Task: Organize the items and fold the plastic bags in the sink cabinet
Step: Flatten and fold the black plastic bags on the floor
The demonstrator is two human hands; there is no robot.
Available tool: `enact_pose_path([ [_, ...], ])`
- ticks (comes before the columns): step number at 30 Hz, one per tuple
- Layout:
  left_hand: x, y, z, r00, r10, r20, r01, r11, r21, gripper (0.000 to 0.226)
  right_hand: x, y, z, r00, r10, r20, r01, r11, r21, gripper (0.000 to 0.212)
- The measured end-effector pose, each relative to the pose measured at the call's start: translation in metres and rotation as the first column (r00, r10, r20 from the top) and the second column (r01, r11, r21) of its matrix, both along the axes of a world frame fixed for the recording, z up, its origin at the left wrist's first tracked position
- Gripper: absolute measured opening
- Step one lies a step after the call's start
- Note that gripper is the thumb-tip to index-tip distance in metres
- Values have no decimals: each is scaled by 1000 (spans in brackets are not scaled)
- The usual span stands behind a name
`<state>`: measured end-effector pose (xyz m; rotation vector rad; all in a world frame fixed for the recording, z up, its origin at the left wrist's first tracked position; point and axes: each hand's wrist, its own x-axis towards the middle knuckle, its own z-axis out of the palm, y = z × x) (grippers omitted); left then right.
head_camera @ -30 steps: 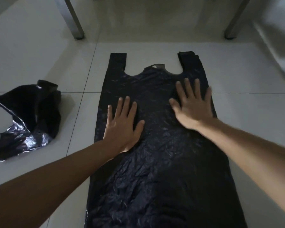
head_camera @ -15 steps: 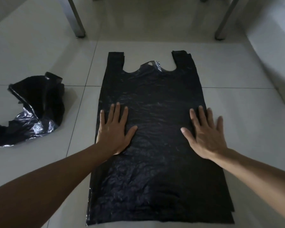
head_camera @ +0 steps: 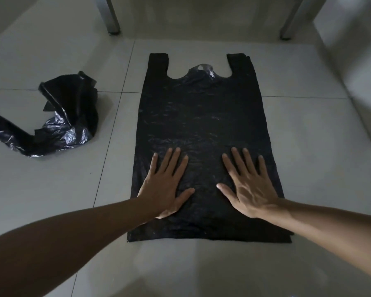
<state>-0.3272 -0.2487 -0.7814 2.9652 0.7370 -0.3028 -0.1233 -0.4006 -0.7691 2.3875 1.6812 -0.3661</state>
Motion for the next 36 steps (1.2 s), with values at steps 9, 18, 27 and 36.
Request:
enact_pose_path([
  [9, -20, -1, 13, 996, -1, -93, -7, 997, -83, 96, -5, -23, 19, 998, 46, -53, -48, 998, -39, 88],
  [18, -24, 92, 123, 982, 138, -126, -134, 990, 32, 57, -24, 87, 96, 952, 129, -277, -119, 992, 51, 78],
  [27, -103, 213, 168, 579, 771, 265, -767, 625, -143, 52, -112, 226, 132, 810, 192, -555, -62, 968, 245, 61],
  [36, -147, 245, 121, 659, 745, -105, -750, 640, -166, 62, -172, 331, 132, 731, 192, -654, 50, 942, 333, 70],
])
